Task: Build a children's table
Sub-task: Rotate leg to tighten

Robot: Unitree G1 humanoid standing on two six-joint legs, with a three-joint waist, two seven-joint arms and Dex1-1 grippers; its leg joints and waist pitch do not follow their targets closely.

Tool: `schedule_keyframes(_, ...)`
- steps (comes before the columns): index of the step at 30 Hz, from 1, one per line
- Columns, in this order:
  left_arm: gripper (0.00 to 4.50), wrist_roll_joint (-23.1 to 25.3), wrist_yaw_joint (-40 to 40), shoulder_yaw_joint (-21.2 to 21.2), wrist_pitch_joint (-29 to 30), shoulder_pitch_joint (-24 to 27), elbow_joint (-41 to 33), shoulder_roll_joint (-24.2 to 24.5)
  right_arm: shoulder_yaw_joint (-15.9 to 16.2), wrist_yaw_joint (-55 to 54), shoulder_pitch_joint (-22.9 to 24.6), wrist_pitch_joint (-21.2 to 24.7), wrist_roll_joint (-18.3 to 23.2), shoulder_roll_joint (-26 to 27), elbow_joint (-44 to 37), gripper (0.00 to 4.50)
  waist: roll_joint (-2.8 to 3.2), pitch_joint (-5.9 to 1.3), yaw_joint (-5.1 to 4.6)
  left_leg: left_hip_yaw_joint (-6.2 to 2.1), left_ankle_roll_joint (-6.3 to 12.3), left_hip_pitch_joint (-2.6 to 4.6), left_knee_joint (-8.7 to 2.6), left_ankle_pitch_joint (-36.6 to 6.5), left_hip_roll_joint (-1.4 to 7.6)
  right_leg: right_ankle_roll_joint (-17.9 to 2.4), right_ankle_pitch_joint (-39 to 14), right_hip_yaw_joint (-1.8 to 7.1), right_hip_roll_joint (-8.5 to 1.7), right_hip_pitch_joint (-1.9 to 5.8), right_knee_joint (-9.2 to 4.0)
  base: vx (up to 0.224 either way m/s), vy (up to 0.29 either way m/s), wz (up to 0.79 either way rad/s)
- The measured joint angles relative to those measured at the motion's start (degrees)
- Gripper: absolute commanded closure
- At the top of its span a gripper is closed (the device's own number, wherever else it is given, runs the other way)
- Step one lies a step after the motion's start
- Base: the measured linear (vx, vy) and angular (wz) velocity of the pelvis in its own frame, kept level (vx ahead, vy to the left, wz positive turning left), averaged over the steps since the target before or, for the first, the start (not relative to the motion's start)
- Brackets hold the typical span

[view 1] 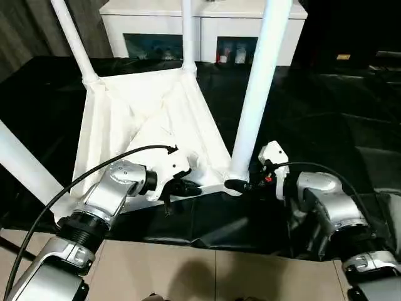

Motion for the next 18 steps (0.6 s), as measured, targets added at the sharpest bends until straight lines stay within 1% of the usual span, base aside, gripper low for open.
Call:
schedule_keyframes(1, 4.50, 0.08, 1.21, 0.31, 0.23, -0.02, 0.35, -0.67, -0.65, -2.21, -0.03, -0.45, -0.20, 1.19, 0.74, 1.76, -0.09, -0.05, -0.19, 0.00, -0.04, 0.01, 0.00, 0.02, 0.00, 0.00, 0.00, 0.01, 0.00, 0.01, 0.06, 0.000, 0.000, 0.00)
schedule_keyframes(3, 4.50, 1.20, 7.28, 1.75, 0.14, -1.62, 4.14, -3.91, -3.02, -13.69, -0.81, -1.90, -1.27, 5.67, 3.60, 1.77, -0.26, -0.09, -0.82, -0.01, -0.33, 0.11, 0.03, 0.01, 0.00, -0.09, 0.07, 0.04, 0.02, 0.08, 0.16, 0.000, 0.000, 0.00)
schedule_keyframes(5, 4.50, 2.49, 14.31, 2.55, 0.45, -4.31, 8.76, -7.98, -5.65, -28.03, -3.03, -2.19, -2.89, 9.76, 6.79, 1.77, -0.28, -0.07, -1.38, -0.03, -0.42, 0.32, 0.02, 0.05, -0.03, -0.23, 0.22, 0.04, 0.02, 0.03, 0.11, 0.000, 0.000, 0.00)
schedule_keyframes(8, 4.50, 3.10, 22.09, 2.79, 1.54, -7.15, 13.64, -13.82, -8.05, -40.80, -4.66, -2.19, -3.70, 12.86, 9.38, 1.77, -0.25, -0.09, -1.44, -0.06, -0.44, 0.61, -0.08, 0.05, -0.14, 0.00, 0.10, 0.13, 0.01, 0.29, 0.11, 0.000, 0.000, 0.00)
schedule_keyframes(11, 4.50, 3.38, 26.69, 2.97, 1.43, -8.83, 16.57, -16.89, -9.50, -48.07, -6.29, -1.36, -3.76, 15.15, 10.90, 1.77, -0.12, -0.13, -1.18, -0.12, -0.44, 0.62, -0.17, 0.05, -0.15, 0.06, 0.07, 0.11, 0.01, 0.38, 0.10, 0.000, 0.000, 0.00)
schedule_keyframes(14, 4.50, 3.83, 29.12, 3.19, 1.06, -9.89, 18.66, -18.90, -10.28, -51.80, -7.59, -1.58, -4.91, 16.29, 12.61, 1.77, 0.19, -0.27, -1.09, -0.17, -0.43, 0.61, -0.17, 0.05, -0.20, -0.08, 0.15, 0.11, 0.00, 0.49, 0.00, 0.000, 0.000, 0.00)
schedule_keyframes(17, 4.50, 3.91, 29.47, 3.29, 0.08, -10.57, 20.01, -19.67, -10.86, -53.43, -8.02, -2.79, -5.54, 16.96, 13.50, 1.77, 0.51, -0.29, -1.08, -0.24, -0.42, 0.57, -0.17, 0.04, -0.24, -0.07, 0.14, 0.08, -0.03, 0.55, -0.07, 0.000, 0.000, 0.00)
schedule_keyframes(18, 4.50, 3.91, 29.44, 3.29, -0.19, -10.58, 20.02, -19.31, -10.86, -53.24, -7.99, -3.12, -5.60, 16.91, 13.42, 1.21, 0.65, -0.25, -1.10, -0.24, -0.42, 0.55, -0.19, 0.04, -0.25, -0.08, 0.15, 0.08, -0.04, 0.55, -0.12, 0.000, 0.000, 0.00)
